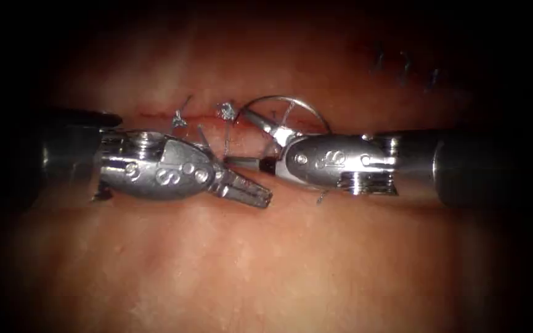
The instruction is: Wound Closure
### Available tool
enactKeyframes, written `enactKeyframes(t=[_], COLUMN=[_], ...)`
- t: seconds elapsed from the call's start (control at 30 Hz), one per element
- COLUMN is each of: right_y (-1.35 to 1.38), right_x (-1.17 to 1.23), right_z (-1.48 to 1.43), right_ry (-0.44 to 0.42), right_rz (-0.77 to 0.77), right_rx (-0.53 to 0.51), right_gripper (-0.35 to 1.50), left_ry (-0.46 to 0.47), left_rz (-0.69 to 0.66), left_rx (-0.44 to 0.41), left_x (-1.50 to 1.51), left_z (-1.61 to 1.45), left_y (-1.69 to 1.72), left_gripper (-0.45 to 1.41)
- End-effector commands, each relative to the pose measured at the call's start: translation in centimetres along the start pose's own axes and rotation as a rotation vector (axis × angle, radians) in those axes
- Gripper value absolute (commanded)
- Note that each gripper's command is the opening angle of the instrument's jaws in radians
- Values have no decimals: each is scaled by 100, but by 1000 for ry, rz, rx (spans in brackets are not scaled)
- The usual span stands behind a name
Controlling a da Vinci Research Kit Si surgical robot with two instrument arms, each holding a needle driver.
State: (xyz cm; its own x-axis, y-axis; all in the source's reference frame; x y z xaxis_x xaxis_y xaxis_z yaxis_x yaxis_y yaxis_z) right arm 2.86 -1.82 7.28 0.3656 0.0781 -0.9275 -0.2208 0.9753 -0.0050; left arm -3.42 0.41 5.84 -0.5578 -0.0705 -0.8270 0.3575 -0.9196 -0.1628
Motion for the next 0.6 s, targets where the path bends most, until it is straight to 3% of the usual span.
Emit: enactKeyframes(t=[0.03, 0.3, 0.5, 0.6], right_y=[1, 5, 9, 12], right_x=[-5, -7, -3, -3], right_z=[-3, -33, -55, -64], right_ry=[-4, -23, -27, -33], right_rz=[3, 4, 17, 23], right_rx=[1, 7, -14, -28], right_gripper=[148, 148, 148, 148], left_ry=[0, -8, -36, -49], left_rz=[4, 20, -11, -51], left_rx=[2, 8, 37, 69], left_x=[-4, -13, -50, -76], left_z=[6, -6, -37, -49], left_y=[-6, 3, 28, 40], left_gripper=[-45, -45, -45, -18])
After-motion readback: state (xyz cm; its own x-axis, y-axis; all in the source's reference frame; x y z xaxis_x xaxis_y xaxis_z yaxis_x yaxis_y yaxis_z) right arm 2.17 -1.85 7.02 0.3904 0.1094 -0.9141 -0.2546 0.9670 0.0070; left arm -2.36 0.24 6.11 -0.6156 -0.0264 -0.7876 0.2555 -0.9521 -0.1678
